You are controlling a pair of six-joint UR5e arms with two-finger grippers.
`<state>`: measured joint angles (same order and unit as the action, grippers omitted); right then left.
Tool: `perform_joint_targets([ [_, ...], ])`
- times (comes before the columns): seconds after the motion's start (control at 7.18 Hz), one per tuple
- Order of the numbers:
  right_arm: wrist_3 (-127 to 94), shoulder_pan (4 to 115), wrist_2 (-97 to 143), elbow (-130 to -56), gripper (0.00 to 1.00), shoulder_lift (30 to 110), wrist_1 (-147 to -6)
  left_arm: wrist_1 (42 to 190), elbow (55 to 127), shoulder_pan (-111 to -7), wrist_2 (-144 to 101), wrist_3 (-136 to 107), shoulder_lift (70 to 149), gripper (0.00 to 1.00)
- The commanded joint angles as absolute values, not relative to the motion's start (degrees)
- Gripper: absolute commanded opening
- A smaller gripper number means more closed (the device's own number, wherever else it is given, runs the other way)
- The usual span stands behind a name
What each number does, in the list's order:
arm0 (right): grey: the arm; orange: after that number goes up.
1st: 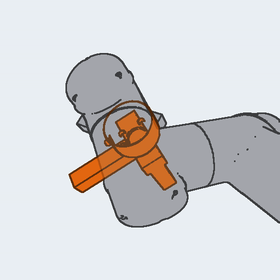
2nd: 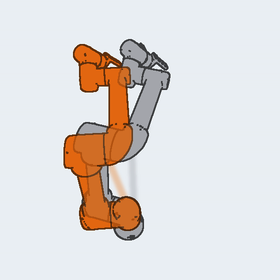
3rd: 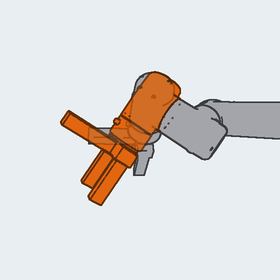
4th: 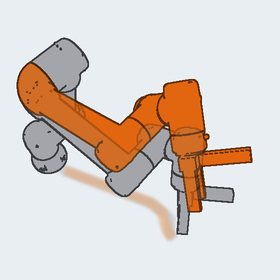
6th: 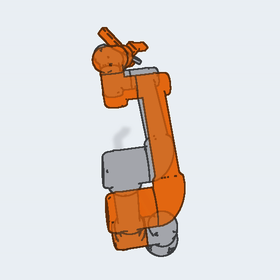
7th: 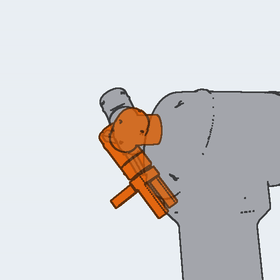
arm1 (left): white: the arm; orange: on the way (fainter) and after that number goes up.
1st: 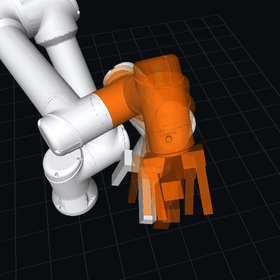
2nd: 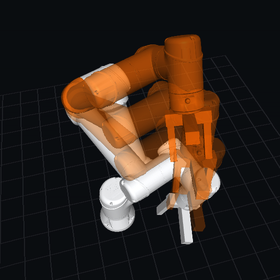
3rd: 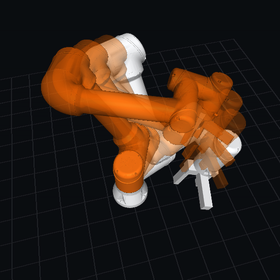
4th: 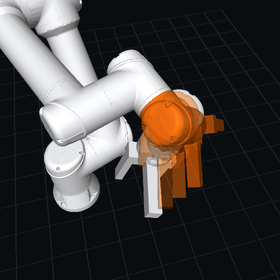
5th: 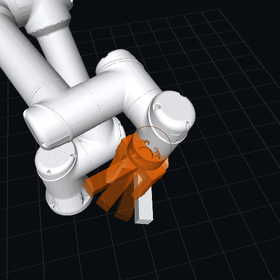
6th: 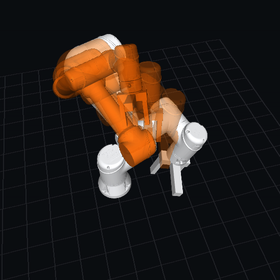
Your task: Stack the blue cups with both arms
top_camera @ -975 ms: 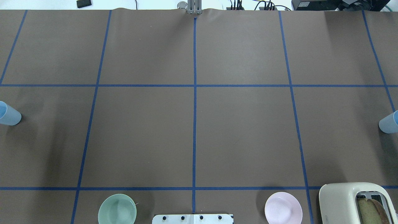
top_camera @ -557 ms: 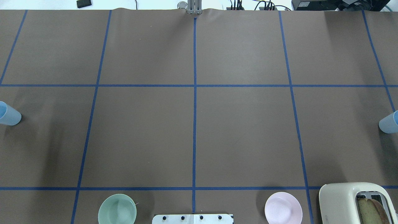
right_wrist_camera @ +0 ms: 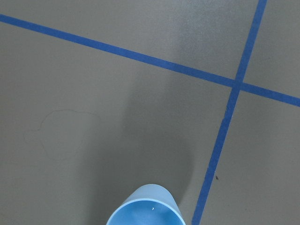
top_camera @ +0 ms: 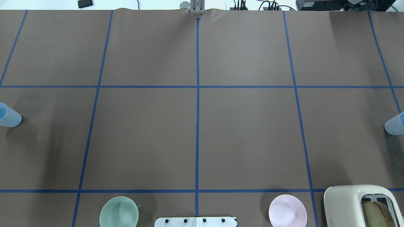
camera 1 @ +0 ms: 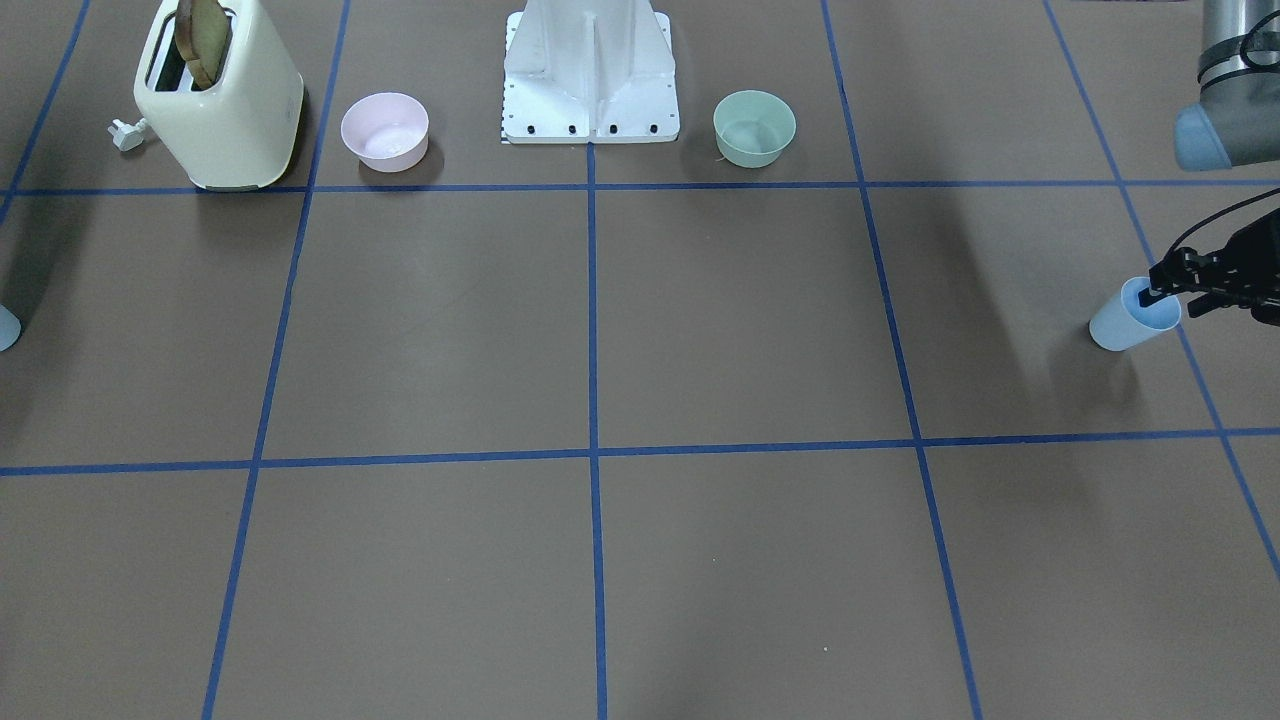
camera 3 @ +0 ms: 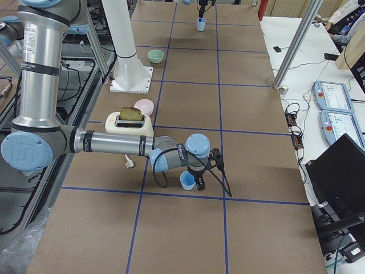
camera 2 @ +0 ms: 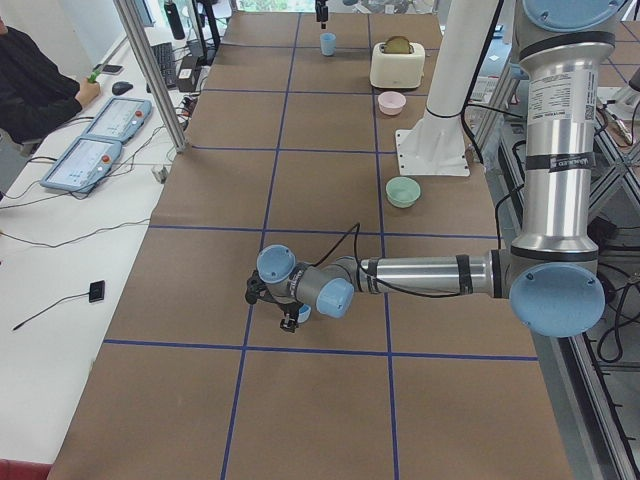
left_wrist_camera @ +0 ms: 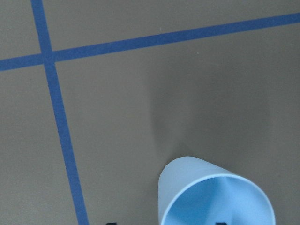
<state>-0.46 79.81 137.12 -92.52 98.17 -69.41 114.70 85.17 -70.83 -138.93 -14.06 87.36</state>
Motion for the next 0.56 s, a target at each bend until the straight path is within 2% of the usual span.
perform_joint_targets([
  [0.0,-0.4,79.4,137.1,-90.7,1.0,98.1,-67.6,114.8,85.2,-70.7,-139.0,-14.0,87.5,0.11],
  [0.14,-0.4,79.4,137.0,-90.6,1.0,98.1,-67.6,114.8,85.3,-70.7,-138.8,-14.0,87.5,0.0],
  [0.42,-0.2,79.0,137.1,-90.5,1.0,98.1,-67.6,114.2,87.1,-70.8,-139.0,-14.4,88.0,0.0],
])
